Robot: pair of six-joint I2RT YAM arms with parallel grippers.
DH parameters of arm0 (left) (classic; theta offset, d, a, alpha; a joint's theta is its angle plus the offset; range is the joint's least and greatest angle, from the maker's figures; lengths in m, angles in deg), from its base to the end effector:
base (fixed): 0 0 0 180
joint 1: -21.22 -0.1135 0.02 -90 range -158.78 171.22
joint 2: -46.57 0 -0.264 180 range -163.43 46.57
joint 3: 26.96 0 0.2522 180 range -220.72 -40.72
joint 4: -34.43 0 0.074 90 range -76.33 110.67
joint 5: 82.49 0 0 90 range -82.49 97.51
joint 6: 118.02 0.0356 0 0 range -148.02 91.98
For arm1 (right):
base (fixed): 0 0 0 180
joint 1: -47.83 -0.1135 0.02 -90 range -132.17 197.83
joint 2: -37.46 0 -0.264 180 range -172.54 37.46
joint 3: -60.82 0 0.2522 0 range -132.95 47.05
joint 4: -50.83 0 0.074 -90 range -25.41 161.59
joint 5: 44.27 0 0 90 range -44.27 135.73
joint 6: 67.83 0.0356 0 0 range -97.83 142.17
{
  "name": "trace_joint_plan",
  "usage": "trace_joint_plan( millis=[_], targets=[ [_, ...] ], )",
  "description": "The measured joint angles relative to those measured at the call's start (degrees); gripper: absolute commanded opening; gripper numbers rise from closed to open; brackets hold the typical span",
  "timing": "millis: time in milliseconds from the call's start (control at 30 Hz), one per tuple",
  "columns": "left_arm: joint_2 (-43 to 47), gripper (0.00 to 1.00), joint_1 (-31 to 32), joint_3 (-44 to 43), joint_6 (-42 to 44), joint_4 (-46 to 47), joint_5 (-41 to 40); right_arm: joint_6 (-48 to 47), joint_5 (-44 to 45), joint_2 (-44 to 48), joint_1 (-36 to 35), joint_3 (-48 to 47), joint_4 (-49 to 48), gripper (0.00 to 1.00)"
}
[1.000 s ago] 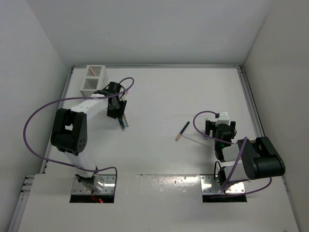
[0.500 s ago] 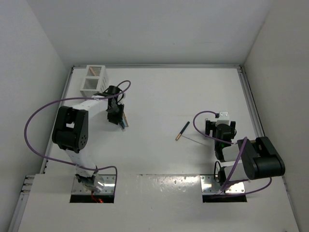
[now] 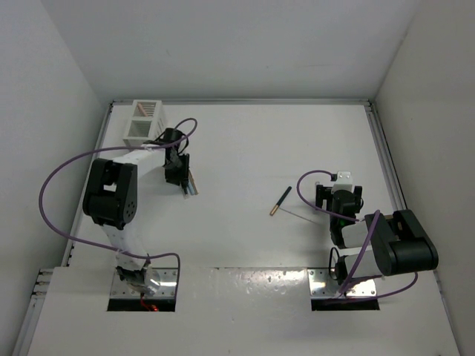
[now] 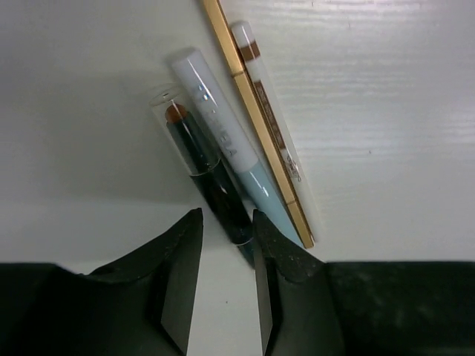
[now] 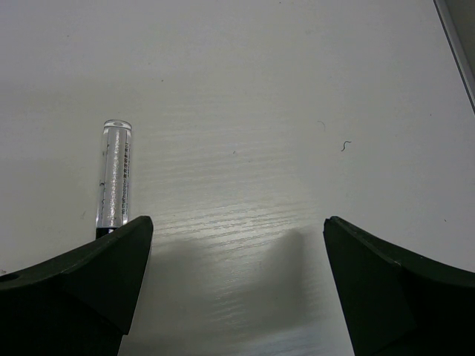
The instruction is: Organize the makeup
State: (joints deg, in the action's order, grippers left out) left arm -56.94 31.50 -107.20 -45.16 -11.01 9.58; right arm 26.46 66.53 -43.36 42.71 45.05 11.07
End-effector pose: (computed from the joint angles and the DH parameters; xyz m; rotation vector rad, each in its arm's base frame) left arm 0.3472 -0.0643 0.1685 -0.1571 2.7795 -0.1729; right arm 0.1817 0.0036 0.0996 0.2156 1.9791 -0.2590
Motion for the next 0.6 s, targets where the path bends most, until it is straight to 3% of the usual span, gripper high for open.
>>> trace_joint_plan(
  millis=[300,500,600],
  targets=[
    [-2.67,0.37,-0.33,-0.55,-0.57,2.43,-1.7,0.02,0.0,0.0,0.0,0.0,0.0,0.99],
    [-2.78,0.05,-0.72,-0.55,-1.07,2.69,-4.07,0.0,0.0,0.0,0.0,0.0,0.0,0.99],
    [-2.91,0.0,-1.44,-0.63,-1.16,2.78,-4.52,0.02,0.0,0.09,0.0,0.0,0.07,0.99]
  ],
)
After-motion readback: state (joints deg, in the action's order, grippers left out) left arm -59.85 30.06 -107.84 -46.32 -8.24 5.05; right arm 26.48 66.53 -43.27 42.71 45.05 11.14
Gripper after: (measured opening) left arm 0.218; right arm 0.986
